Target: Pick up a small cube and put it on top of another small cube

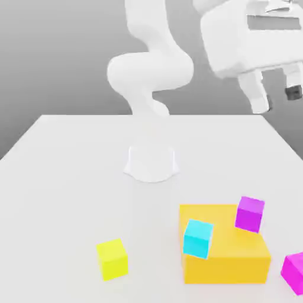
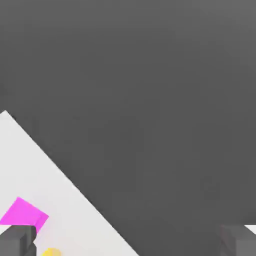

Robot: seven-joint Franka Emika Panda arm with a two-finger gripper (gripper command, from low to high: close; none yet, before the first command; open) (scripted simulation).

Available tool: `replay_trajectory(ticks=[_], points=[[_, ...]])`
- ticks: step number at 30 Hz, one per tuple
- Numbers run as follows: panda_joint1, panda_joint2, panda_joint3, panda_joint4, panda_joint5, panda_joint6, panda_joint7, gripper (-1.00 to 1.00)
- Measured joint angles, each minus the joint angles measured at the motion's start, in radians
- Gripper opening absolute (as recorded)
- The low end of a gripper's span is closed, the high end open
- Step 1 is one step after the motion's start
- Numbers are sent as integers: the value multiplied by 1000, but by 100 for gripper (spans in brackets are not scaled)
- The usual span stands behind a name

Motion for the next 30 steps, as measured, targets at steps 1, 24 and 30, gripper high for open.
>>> replay_trajectory(ticks=[1, 24, 30], points=[[12, 35, 7, 2, 6, 9, -40, 0], [202, 681, 88, 45, -221, 298, -439, -100], [199, 622, 91, 34, -227, 249, -436, -100]])
